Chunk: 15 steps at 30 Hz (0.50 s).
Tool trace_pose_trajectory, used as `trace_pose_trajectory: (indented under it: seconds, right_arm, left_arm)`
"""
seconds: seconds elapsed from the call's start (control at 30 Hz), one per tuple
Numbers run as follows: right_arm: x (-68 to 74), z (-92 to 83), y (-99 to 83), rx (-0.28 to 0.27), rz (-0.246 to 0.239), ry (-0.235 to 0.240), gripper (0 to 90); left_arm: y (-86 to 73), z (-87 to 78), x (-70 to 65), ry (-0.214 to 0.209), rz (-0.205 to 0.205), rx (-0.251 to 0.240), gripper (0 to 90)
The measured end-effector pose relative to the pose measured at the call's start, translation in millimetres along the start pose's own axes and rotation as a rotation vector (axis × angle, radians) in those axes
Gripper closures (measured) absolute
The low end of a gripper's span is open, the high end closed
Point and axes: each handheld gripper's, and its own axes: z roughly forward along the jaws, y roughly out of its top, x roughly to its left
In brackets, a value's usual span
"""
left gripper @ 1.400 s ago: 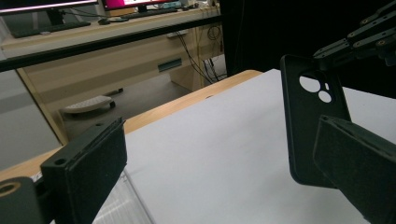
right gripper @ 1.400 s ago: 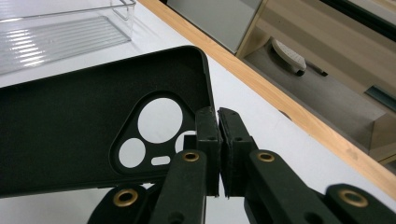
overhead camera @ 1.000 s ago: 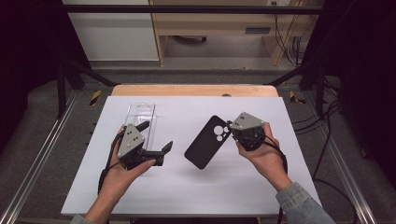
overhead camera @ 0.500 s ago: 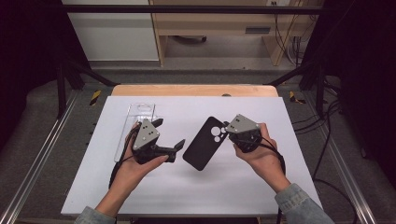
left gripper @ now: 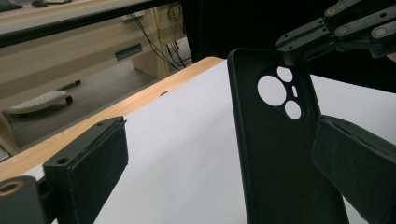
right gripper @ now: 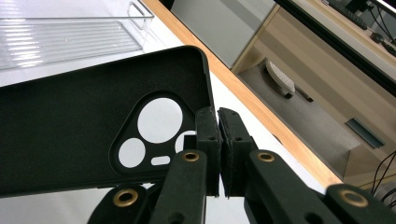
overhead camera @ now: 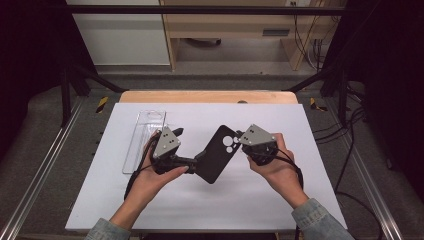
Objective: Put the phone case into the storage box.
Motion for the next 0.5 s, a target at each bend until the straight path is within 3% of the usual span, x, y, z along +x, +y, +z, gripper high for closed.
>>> trace_pose_trajectory:
  seconds: [0.4,0.5]
  right_arm:
    - [5.9,-0.1,1.2,-0.011,-0.019,0.006,88.0]
    - [6.9,-1.0,1.6,-0.012,-0.023,0.007,88.0]
  left_arm:
    - [-1.7,19.5,-5.5,-0.051,-0.004,0.068,9.0]
    - [-2.7,23.6,-5.2,-0.073,-0.023,0.069,12.9]
